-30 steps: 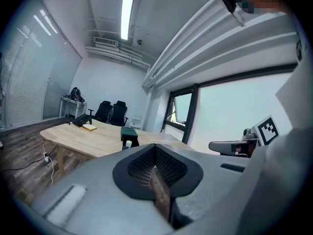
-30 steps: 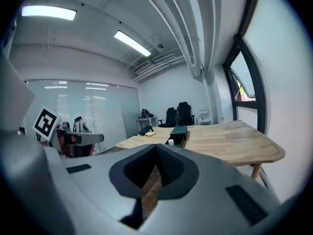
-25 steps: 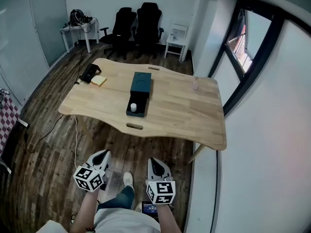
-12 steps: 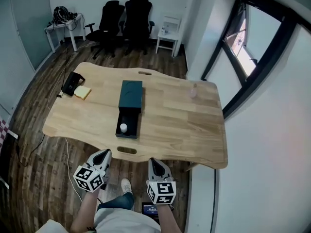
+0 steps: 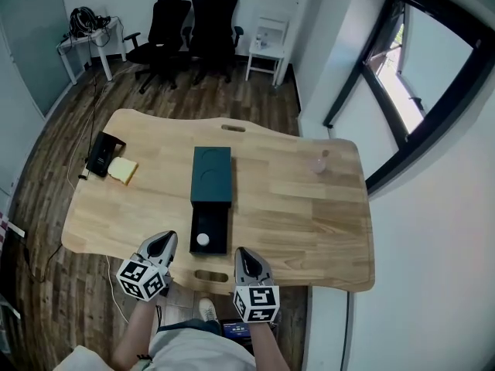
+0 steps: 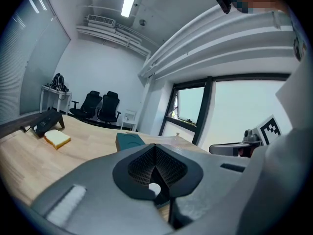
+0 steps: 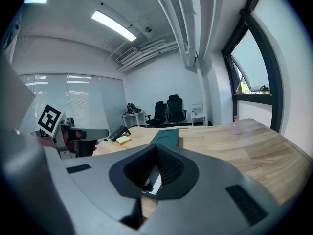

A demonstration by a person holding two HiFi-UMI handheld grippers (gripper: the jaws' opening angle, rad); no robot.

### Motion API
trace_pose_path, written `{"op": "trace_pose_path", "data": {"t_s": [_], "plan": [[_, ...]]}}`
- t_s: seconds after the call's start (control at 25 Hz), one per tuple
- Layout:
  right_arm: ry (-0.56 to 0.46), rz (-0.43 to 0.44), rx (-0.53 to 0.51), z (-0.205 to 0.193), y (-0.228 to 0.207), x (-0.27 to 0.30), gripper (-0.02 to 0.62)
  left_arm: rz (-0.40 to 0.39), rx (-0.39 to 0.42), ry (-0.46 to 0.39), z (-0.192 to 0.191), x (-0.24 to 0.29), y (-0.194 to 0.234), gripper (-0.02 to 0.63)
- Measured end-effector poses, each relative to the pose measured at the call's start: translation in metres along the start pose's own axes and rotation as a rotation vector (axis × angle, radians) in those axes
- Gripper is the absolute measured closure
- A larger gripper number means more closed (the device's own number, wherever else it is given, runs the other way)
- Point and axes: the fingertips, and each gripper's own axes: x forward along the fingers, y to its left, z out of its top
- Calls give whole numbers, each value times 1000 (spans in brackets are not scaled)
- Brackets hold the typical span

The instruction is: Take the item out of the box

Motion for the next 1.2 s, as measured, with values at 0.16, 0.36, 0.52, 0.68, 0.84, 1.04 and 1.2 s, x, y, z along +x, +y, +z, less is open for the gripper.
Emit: {"op": "trace_pose_path", "data": {"t_s": [0.16, 0.36, 0.52, 0.68, 0.84, 1.04, 1.2], "plan": [[15, -12, 13, -2, 1, 13, 591, -4, -30, 15, -4, 9, 18, 604], [19, -38, 20, -3, -4, 13, 591, -17, -38, 12, 0, 17, 24, 604], [22, -35, 24, -6, 0, 13, 591, -32, -25, 17, -2, 14, 22, 604], [23, -3, 20, -6, 7, 21, 591, -46, -27, 27, -5, 13, 22, 604], [20, 10, 18, -6, 6, 26, 591, -58, -17, 50, -10, 18, 19, 604], [43, 13, 23, -18, -1, 31, 591, -75, -2, 112, -29, 27, 15, 604], [62, 8, 25, -26, -11, 34, 591, -69, 50, 152, -40, 37, 11, 604]]}}
